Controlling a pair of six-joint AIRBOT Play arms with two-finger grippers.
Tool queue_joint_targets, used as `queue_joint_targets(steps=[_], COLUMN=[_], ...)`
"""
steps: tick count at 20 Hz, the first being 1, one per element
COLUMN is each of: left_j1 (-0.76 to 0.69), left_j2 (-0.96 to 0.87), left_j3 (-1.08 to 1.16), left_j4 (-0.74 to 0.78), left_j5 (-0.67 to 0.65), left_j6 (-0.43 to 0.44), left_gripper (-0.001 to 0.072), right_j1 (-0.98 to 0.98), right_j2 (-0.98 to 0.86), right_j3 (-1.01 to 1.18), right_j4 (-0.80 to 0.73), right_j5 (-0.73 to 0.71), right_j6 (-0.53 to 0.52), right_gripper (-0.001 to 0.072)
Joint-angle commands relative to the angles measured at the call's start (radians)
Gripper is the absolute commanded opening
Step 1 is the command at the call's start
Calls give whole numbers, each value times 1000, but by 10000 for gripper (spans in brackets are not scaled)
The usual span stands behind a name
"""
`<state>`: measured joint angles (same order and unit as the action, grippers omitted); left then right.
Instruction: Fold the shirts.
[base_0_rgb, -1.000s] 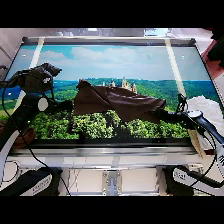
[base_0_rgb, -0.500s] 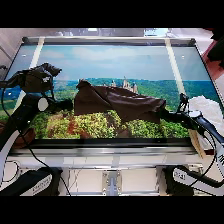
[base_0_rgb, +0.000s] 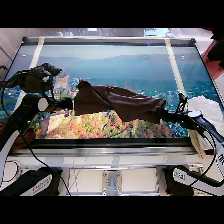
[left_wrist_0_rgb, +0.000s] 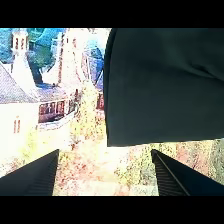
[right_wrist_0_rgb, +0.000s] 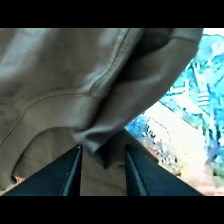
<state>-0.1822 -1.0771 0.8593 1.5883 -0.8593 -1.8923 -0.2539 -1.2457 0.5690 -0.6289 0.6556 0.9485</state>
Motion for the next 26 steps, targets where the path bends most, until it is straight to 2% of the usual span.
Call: queue_joint_targets(steps=[1, 6, 11, 12, 13, 17, 20, 22, 24, 26], left_j1=[0, 0, 0, 0, 0, 0, 0, 2, 2, 2], left_j2=[1, 1, 1, 1, 1, 2, 21, 19, 19, 19], left_j3=[0, 0, 0, 0, 0, 0, -8, -64, -168, -258], left_j4=[0, 1, 1, 1, 1, -3, 3, -12, -137, -292], left_j5=[2, 3, 2, 1, 1, 3, 42, 112, 209, 298], left_j6=[0, 0, 1, 1, 1, -12, -83, -218, -346, -399], left_gripper=[640, 640, 640, 640, 640, 639, 638, 638, 637, 637], right_j1=[3, 19, 73, 72, 71, 71, 71, 71, 71, 71], right_j2=[-1, -8, -57, -56, -56, -17, 26, 26, 26, 26], right_j3=[0, 0, 0, 4, 18, 121, 197, 225, 224, 224], right_j4=[26, 66, 69, 66, 48, 14, -35, -49, -52, -52], right_j5=[4, -49, -56, -55, -51, -21, 27, 76, 95, 121], right_j6=[-39, -41, -40, -40, -39, -28, -2, -2, -2, -2], right_gripper=[339, 334, 293, 101, 26, 27, 27, 27, 27, 27])
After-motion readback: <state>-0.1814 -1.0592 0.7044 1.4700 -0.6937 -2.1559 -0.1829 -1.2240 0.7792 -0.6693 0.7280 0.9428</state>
